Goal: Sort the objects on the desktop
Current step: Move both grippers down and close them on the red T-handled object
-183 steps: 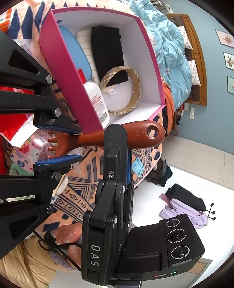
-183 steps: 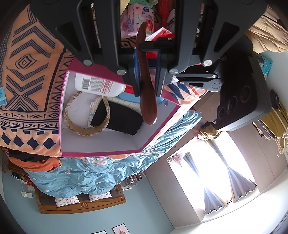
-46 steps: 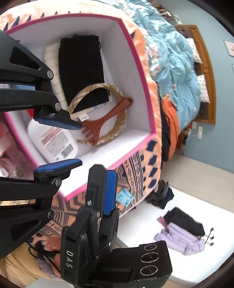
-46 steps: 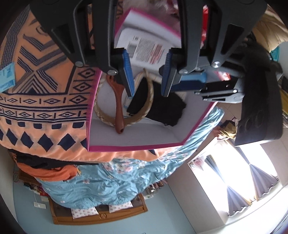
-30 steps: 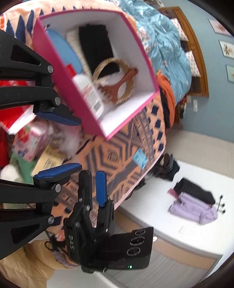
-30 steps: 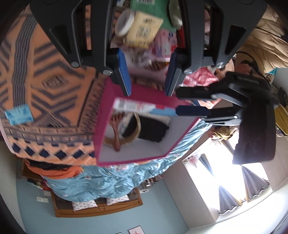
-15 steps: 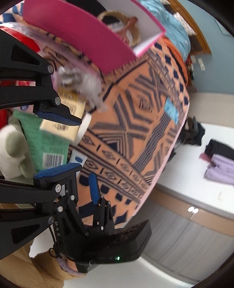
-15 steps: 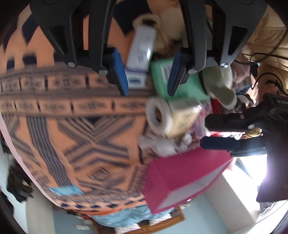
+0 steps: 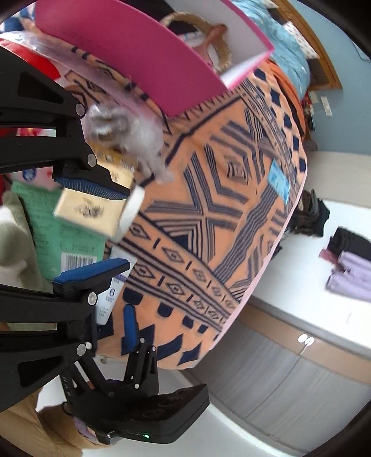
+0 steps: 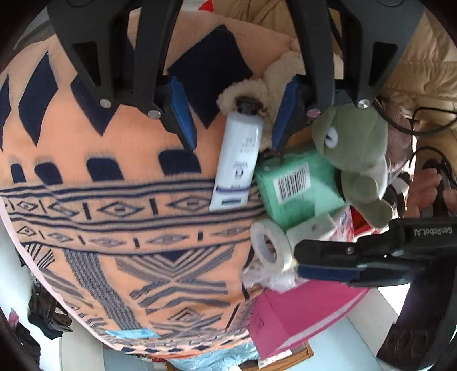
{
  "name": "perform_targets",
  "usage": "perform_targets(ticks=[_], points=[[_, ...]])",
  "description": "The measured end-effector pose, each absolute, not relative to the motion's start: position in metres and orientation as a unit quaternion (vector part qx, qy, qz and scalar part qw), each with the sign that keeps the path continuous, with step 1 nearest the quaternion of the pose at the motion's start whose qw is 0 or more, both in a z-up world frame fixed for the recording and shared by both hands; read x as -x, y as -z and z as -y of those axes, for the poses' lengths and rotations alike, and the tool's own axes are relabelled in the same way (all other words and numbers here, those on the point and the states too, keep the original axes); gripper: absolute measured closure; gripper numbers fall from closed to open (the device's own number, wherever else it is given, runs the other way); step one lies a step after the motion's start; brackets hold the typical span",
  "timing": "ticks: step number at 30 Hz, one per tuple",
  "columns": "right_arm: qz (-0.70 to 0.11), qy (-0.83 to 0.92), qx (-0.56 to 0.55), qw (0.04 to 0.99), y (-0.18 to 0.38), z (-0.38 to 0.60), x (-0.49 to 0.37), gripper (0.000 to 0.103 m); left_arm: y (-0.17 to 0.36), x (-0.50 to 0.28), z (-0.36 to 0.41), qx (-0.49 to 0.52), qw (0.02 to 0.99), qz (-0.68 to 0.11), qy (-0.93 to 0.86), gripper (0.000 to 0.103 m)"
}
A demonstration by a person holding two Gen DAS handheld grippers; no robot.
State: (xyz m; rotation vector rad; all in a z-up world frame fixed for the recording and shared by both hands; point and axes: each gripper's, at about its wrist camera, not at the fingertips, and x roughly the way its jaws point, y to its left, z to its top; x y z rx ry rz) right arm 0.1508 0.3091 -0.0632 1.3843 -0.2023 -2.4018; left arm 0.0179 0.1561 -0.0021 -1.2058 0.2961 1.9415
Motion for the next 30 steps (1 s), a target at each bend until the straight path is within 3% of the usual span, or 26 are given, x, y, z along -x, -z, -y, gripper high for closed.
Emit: perform_targets(ticks=[18, 30], points=[[0.072, 0.854, -0.44, 0.268, 0.037, -0.27, -0.136, 0.046, 0.008, -0.011, -0.071, 0.498, 0.35, -0.055, -0.792, 0.059], [0.024, 0.858, -0.381, 0.343, -0.006, -0.216, -0.148, 0.046, 0.013, -0.024, -0.036, 0.495, 0.33, -0.049, -0.802, 0.059]])
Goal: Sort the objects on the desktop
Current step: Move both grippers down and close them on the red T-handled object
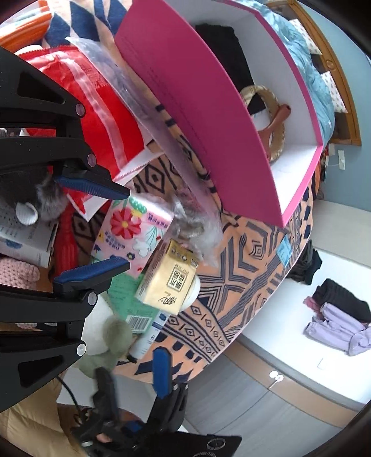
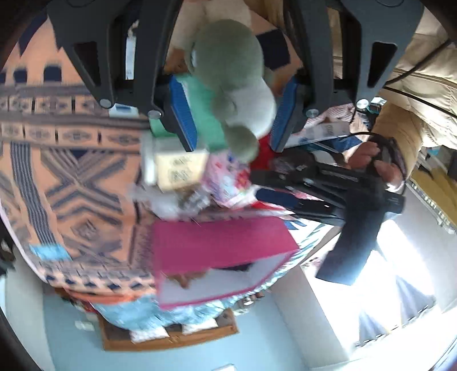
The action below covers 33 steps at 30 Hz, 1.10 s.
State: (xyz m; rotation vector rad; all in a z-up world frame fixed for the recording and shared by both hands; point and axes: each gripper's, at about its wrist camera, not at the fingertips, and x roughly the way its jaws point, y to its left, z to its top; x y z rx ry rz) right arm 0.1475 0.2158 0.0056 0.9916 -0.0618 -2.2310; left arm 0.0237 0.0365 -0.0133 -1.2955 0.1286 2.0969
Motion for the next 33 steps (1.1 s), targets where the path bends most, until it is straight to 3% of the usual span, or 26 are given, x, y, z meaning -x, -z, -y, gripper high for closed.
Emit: perform_targets(ticks=[2, 4, 9, 18, 30, 33], points=[[0.0, 0.851, -0.381, 0.361, -0.01, -0.197, -0.147, 0.047, 0.011, -0.023, -0.033, 0.49, 0.331, -0.043, -0.805, 0.059], [-0.027, 0.838, -0.391, 0.381, -0.008, -0.178, -0.147, 0.058, 0.01, -0.023, -0.03, 0.488, 0.334, -0.04, -0.806, 0.059], [-0.082, 0.818, -0.417, 0.387, 0.002, -0.145, -0.132, 0.067, 0.015, -0.019, -0.025, 0.495, 0.327, -0.041, -0.804, 0.059], [-0.188, 0.761, -0.483, 0.391, 0.035, -0.098, -0.108, 0.072, 0.023, -0.014, -0.009, 0.501, 0.317, -0.029, -0.805, 0.059], [-0.208, 0.694, -0.556, 0.407, 0.077, -0.07, -0.08, 0.072, 0.028, -0.009, 0.001, 0.5, 0.311, -0.02, -0.808, 0.059], [-0.21, 0.69, -0.562, 0.404, 0.081, -0.071, -0.08, 0.083, 0.029, -0.008, 0.001, 0.5, 0.31, -0.018, -0.809, 0.059]])
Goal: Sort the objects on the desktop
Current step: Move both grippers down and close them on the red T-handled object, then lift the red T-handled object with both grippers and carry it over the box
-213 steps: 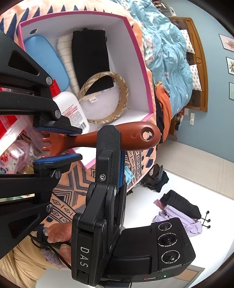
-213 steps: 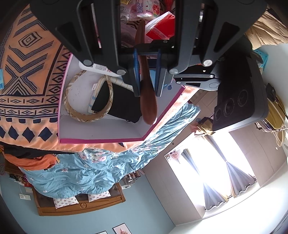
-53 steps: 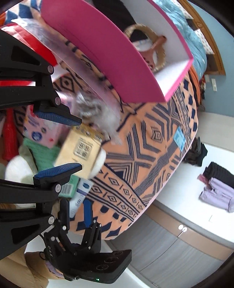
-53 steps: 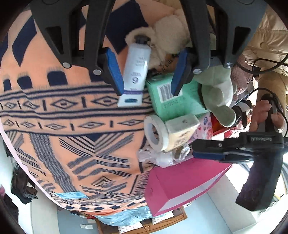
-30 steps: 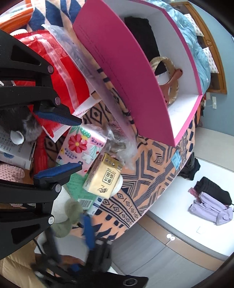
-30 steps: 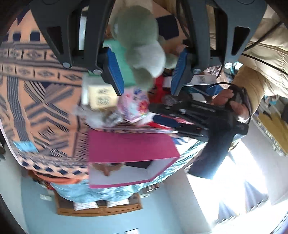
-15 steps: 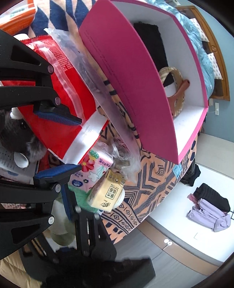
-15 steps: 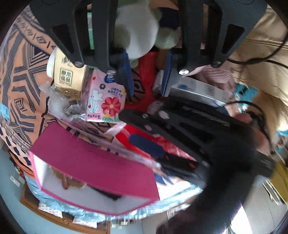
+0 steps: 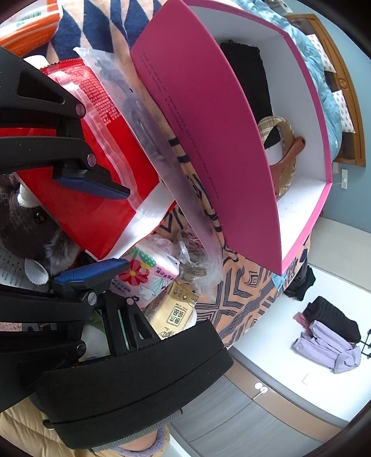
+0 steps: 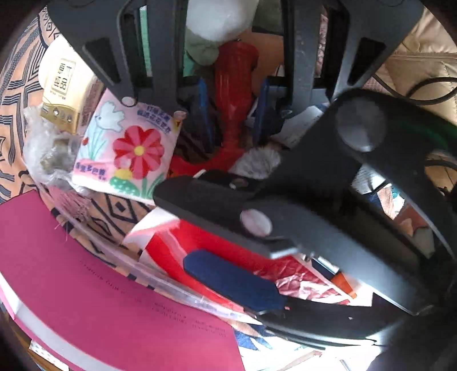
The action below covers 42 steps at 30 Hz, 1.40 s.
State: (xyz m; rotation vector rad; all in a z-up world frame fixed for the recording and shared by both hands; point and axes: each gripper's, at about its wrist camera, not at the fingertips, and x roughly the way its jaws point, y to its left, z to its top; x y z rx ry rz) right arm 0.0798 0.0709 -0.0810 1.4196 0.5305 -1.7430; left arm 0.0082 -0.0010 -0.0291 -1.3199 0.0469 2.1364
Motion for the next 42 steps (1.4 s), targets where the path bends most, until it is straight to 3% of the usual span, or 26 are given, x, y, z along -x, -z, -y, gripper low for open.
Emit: perform_targets(ticks=[5, 13, 16, 21, 35, 42], points=[[-0.192, 0.72, -0.537, 0.394, 0.069, -0.087, -0.082, 0.083, 0.02, -0.008, 0.009, 0.487, 0.311, 0.007, -0.816, 0.059], [-0.058, 0.782, -0.486, 0.385, 0.032, -0.148, -0.072, 0.086, -0.006, -0.014, 0.018, 0.453, 0.336, 0.031, -0.825, 0.059], [-0.025, 0.798, -0.467, 0.379, 0.023, -0.164, -0.068, 0.087, -0.011, -0.013, 0.017, 0.442, 0.345, 0.033, -0.827, 0.053], [0.017, 0.806, -0.453, 0.38, 0.019, -0.174, -0.055, 0.087, -0.001, -0.008, 0.018, 0.456, 0.351, 0.049, -0.816, 0.053], [0.044, 0.821, -0.415, 0.39, -0.011, -0.154, -0.04, 0.087, 0.005, -0.007, -0.007, 0.455, 0.383, 0.034, -0.803, 0.053], [0.055, 0.827, -0.392, 0.399, -0.033, -0.159, -0.04, 0.087, -0.005, 0.002, -0.012, 0.443, 0.389, 0.045, -0.807, 0.063]])
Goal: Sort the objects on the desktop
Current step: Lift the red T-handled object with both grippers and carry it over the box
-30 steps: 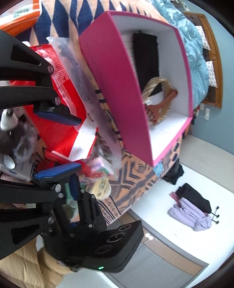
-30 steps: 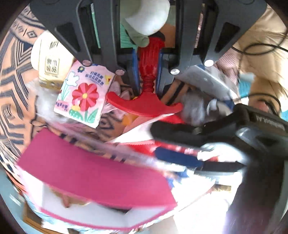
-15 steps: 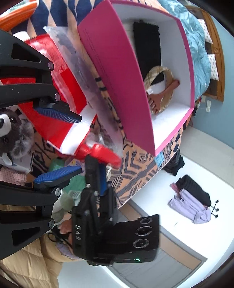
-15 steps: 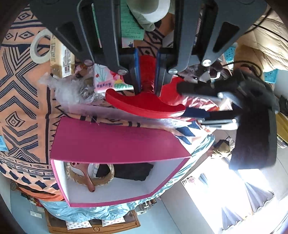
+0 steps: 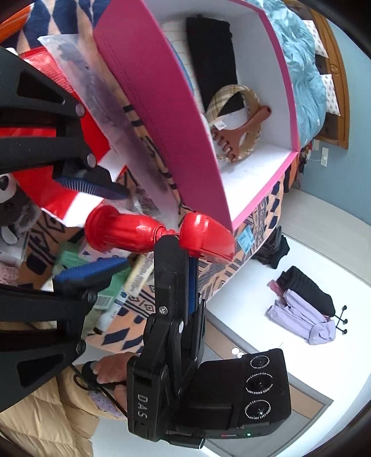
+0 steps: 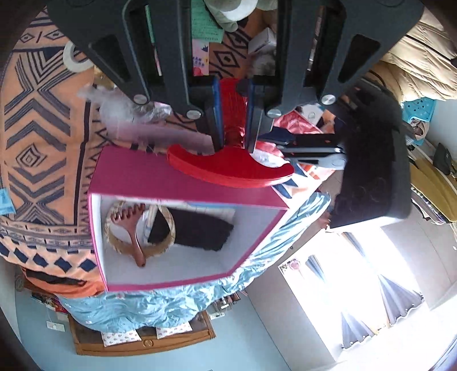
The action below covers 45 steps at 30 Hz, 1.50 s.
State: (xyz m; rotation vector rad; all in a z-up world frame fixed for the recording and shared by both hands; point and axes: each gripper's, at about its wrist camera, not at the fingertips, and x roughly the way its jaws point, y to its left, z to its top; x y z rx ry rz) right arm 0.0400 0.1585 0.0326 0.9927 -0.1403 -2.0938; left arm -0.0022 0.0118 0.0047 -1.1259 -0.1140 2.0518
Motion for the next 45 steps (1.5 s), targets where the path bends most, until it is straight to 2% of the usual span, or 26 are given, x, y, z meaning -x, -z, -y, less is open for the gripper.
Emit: perform_targets(ticks=[2, 4, 6, 45], points=[[0.051, 0.829, -0.385, 0.402, -0.039, -0.156, -0.039, 0.087, -0.009, 0.003, -0.013, 0.437, 0.389, 0.046, -0.81, 0.064], [0.049, 0.83, -0.38, 0.405, -0.043, -0.155, -0.038, 0.087, -0.014, 0.004, -0.014, 0.431, 0.388, 0.047, -0.813, 0.075], [0.052, 0.829, -0.378, 0.408, -0.045, -0.154, -0.035, 0.087, -0.017, 0.006, -0.015, 0.427, 0.386, 0.048, -0.816, 0.077], [0.082, 0.83, -0.358, 0.419, -0.065, -0.154, 0.014, 0.087, -0.04, 0.048, -0.017, 0.415, 0.348, 0.061, -0.838, 0.078]])
